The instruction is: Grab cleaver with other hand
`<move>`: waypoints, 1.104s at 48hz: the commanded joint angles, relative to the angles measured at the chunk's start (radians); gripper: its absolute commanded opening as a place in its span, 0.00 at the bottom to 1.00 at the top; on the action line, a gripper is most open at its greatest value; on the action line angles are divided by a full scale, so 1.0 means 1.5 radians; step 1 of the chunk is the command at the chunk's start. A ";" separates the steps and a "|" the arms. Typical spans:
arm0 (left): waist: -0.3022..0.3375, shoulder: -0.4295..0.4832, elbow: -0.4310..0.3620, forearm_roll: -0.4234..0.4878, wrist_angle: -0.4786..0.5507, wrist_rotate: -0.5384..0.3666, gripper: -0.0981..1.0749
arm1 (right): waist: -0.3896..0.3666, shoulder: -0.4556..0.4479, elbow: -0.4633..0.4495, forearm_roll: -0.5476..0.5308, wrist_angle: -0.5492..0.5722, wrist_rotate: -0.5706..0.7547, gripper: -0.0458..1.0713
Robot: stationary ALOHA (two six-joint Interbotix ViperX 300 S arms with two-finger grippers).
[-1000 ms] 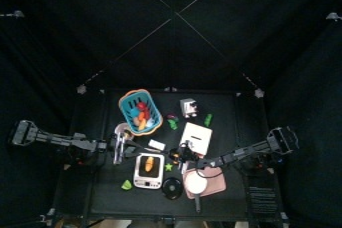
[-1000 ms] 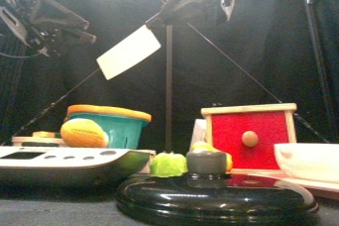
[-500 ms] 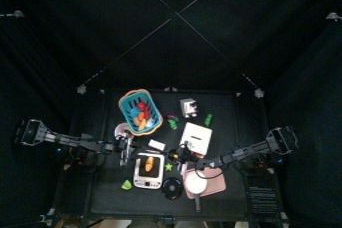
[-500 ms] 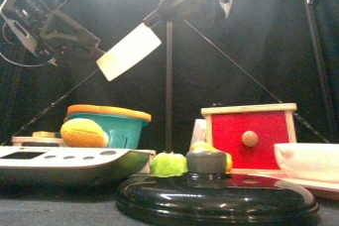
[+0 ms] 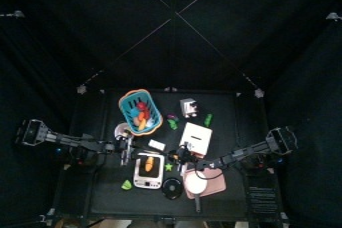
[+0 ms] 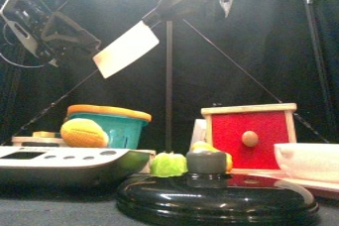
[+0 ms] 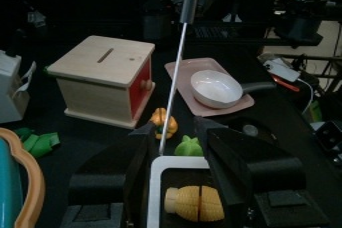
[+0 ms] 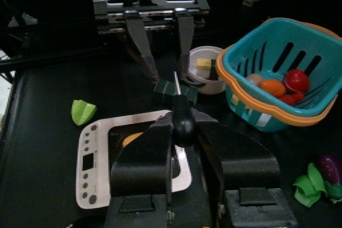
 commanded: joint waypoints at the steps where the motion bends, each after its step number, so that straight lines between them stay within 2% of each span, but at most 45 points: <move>1: 0.002 0.005 -0.019 -0.002 -0.006 0.000 0.74 | 0.001 -0.011 -0.018 -0.005 0.003 -0.001 0.47; 14: 0.002 0.024 -0.022 -0.002 -0.013 0.000 0.74 | 0.001 -0.011 -0.019 -0.004 0.004 -0.001 0.47; 24: 0.002 0.041 -0.018 -0.002 -0.067 0.000 0.72 | 0.001 -0.011 -0.020 -0.007 0.004 0.000 0.47; 35: 0.007 0.078 -0.024 -0.002 -0.087 0.000 0.64 | 0.002 -0.011 -0.020 -0.007 0.004 0.000 0.47; 45: 0.012 0.080 -0.022 -0.001 -0.098 0.001 0.57 | 0.002 -0.011 -0.017 -0.007 0.004 -0.001 0.47; 53: 0.013 0.079 -0.019 -0.001 -0.102 0.001 0.44 | 0.002 -0.011 -0.015 -0.006 0.005 0.000 0.47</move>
